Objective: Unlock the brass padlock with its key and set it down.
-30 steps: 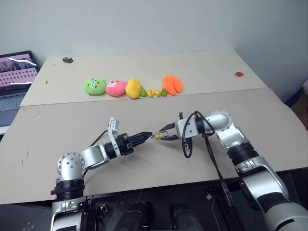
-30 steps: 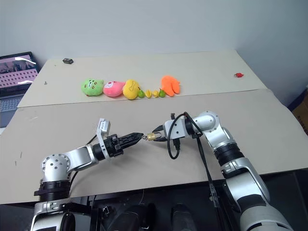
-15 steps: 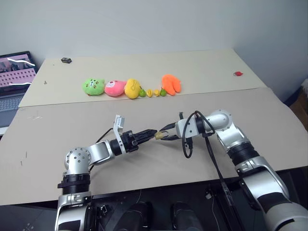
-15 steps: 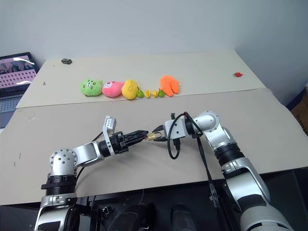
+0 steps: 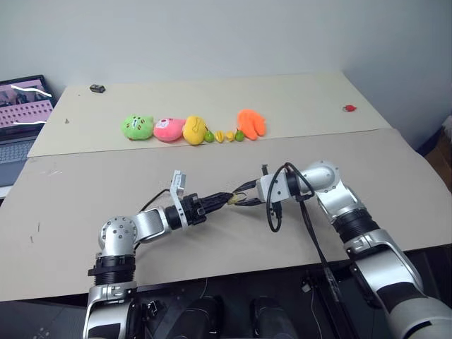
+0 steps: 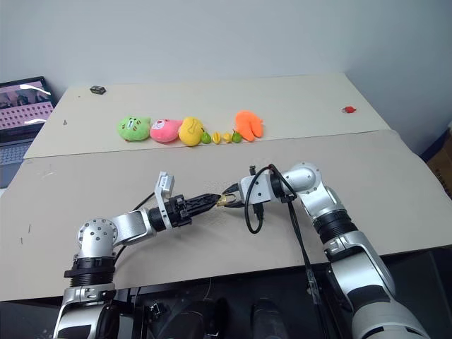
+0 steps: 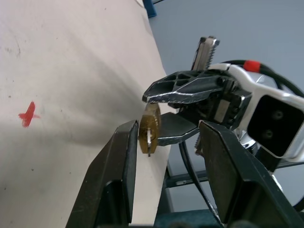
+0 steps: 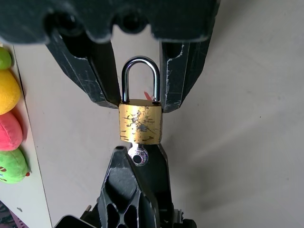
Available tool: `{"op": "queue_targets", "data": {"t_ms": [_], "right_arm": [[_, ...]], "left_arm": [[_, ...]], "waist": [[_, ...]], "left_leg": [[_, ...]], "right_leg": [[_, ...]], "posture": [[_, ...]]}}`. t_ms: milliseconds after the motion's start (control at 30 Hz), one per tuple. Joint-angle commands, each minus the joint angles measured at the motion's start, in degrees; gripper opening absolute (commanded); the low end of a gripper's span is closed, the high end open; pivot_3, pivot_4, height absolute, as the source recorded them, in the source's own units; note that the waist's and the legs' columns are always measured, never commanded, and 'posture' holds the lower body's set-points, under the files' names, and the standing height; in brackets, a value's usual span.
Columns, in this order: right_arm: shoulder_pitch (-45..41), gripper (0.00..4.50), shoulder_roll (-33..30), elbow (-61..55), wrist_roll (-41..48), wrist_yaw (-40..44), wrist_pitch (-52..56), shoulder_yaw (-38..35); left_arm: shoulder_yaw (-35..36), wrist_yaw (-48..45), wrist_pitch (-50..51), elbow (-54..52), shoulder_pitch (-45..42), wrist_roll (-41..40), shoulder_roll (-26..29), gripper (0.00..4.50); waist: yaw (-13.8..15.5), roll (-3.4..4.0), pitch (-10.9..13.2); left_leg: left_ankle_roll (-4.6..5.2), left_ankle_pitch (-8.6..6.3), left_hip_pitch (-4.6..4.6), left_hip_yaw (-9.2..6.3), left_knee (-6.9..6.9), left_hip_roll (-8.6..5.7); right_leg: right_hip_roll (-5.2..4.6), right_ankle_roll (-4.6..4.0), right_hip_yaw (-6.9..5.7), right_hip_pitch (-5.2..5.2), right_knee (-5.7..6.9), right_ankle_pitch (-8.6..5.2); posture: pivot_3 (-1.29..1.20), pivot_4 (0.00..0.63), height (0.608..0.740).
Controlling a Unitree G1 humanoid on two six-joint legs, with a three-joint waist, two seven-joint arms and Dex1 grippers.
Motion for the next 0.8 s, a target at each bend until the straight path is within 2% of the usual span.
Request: {"op": "queue_targets", "data": {"t_ms": [33, 300, 333, 500, 800], "right_arm": [[-1.5, 0.95, 0.0, -2.2, 0.7, -0.9, -0.4, -1.1], [-1.3, 0.95, -0.2, -1.9, 0.5, -1.2, -0.7, -1.1], [-1.3, 0.95, -0.2, -1.9, 0.5, -1.2, -0.7, -1.1], [-1.2, 0.95, -0.2, -1.9, 0.6, -1.4, -0.7, -1.0], [-1.1, 0.95, -0.1, -2.1, 0.5, -1.5, -0.7, -0.8]], "left_arm": [[0.0, -0.7, 0.4, -1.1, -0.7, -0.3, -0.3, 2.14], [0.3, -0.7, 0.0, -0.9, -1.0, 0.6, -0.3, 2.14], [0.4, -0.7, -0.1, -0.9, -1.0, 0.8, -0.3, 1.63], [0.5, -0.8, -1.1, -0.9, -1.2, 1.6, -0.8, 0.02], [0.4, -1.4, -1.5, -0.8, -1.5, 3.3, -1.1, 0.02]], "waist": [[0.0, 0.00, 0.0], [0.0, 0.00, 0.0], [0.0, 0.00, 0.0], [0.0, 0.00, 0.0], [0.0, 0.00, 0.0]], "left_leg": [[0.00, 0.00, 0.00, 0.00, 0.00, 0.00], [0.00, 0.00, 0.00, 0.00, 0.00, 0.00], [0.00, 0.00, 0.00, 0.00, 0.00, 0.00], [0.00, 0.00, 0.00, 0.00, 0.00, 0.00], [0.00, 0.00, 0.00, 0.00, 0.00, 0.00]], "right_leg": [[0.00, 0.00, 0.00, 0.00, 0.00, 0.00], [0.00, 0.00, 0.00, 0.00, 0.00, 0.00], [0.00, 0.00, 0.00, 0.00, 0.00, 0.00], [0.00, 0.00, 0.00, 0.00, 0.00, 0.00], [0.00, 0.00, 0.00, 0.00, 0.00, 0.00]], "posture": [[0.00, 0.150, 0.740], [0.00, 0.150, 0.740], [0.00, 0.150, 0.740], [0.00, 0.150, 0.740], [0.00, 0.150, 0.740]]}}
